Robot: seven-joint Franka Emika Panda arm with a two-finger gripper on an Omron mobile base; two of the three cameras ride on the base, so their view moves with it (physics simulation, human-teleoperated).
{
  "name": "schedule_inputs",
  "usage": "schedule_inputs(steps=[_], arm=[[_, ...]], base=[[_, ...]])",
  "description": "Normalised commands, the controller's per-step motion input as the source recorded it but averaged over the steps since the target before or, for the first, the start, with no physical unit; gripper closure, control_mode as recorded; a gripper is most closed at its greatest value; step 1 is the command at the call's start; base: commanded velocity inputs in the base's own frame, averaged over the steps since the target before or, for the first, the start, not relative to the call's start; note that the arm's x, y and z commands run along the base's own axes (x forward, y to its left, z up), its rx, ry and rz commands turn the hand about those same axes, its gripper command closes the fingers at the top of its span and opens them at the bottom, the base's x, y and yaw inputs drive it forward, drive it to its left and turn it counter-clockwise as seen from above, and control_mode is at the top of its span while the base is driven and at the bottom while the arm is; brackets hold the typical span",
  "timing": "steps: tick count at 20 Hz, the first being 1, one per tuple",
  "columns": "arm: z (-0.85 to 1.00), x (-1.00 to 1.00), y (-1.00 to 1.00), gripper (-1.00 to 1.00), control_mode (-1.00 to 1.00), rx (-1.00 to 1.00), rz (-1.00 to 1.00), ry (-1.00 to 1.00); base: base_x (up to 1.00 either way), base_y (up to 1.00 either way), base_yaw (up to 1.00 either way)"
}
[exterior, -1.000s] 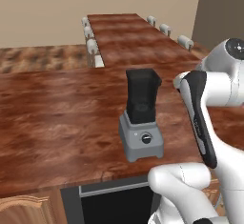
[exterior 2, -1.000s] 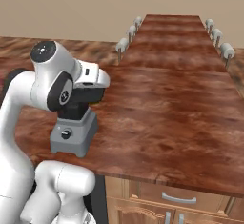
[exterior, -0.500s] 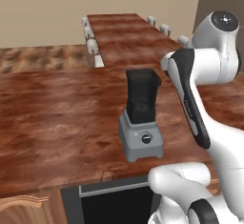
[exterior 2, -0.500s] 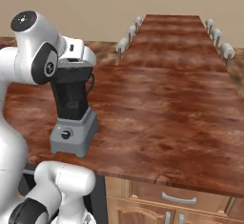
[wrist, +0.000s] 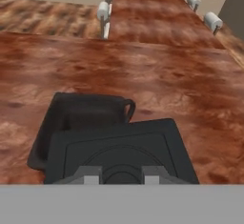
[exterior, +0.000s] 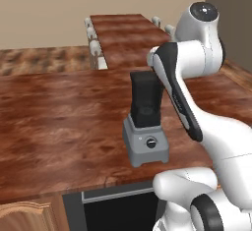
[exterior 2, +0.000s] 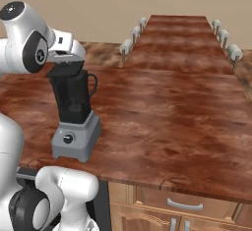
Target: Close the lid blender by securely placing the lid on top.
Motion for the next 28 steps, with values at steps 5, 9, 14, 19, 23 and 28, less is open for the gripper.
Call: schedule_inputs(steps=[5, 9, 14, 19, 23, 28], arm=[[0.00, 0.22, 0.20, 1.00, -1.00, 0.00, 0.00, 0.00], [-0.08, 0.26, 0.20, 1.00, -1.00, 0.01, 0.00, 0.00], [-0.18, 0.29, 0.14, 1.00, -1.00, 0.00, 0.00, 0.00], [-0.21, 0.20, 0.05, 1.00, -1.00, 0.00, -0.01, 0.00], [-0.14, 0.25, 0.05, 1.00, -1.00, 0.01, -0.04, 0.00], [-0.02, 0.29, 0.11, 1.00, -1.00, 0.04, -0.05, 0.00]], base=[[0.00, 0.00, 0.00], [0.00, 0.00, 0.00], [0.00, 0.00, 0.00], [0.00, 0.00, 0.00], [0.00, 0.00, 0.00], [0.00, 0.00, 0.00]])
